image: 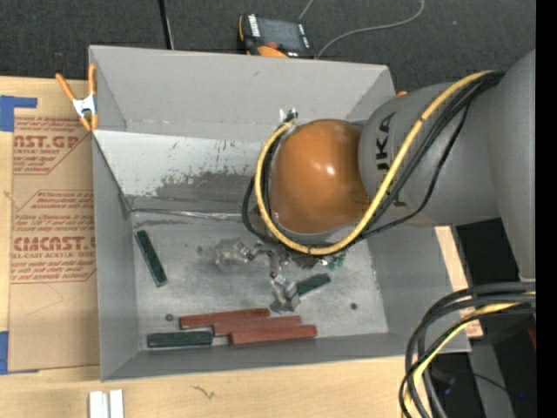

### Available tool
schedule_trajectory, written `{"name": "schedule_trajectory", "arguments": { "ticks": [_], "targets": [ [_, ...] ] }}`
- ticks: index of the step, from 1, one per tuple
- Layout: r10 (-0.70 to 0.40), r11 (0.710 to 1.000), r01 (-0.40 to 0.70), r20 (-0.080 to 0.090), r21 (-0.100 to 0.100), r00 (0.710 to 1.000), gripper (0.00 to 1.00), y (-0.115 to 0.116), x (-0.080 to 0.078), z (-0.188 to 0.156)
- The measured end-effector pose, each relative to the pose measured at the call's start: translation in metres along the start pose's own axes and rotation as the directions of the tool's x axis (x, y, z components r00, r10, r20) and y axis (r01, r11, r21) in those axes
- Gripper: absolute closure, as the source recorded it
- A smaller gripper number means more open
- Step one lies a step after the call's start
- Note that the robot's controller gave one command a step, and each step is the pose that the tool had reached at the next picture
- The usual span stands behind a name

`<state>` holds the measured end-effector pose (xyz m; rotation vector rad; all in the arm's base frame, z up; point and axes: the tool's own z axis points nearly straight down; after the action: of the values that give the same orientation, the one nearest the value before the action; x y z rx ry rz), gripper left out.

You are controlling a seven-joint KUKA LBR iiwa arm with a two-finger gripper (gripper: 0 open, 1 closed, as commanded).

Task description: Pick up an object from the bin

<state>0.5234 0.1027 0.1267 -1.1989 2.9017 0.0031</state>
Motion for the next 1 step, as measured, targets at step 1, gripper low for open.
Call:
{"name": "schedule_trajectory", "arguments": {
  "ticks": [1],
  "targets": [
    [0.073,0.997,-0.073,0.004,0.007,0.997,0.0,-0.0621,-0.0098,-0.0273]
  ]
}}
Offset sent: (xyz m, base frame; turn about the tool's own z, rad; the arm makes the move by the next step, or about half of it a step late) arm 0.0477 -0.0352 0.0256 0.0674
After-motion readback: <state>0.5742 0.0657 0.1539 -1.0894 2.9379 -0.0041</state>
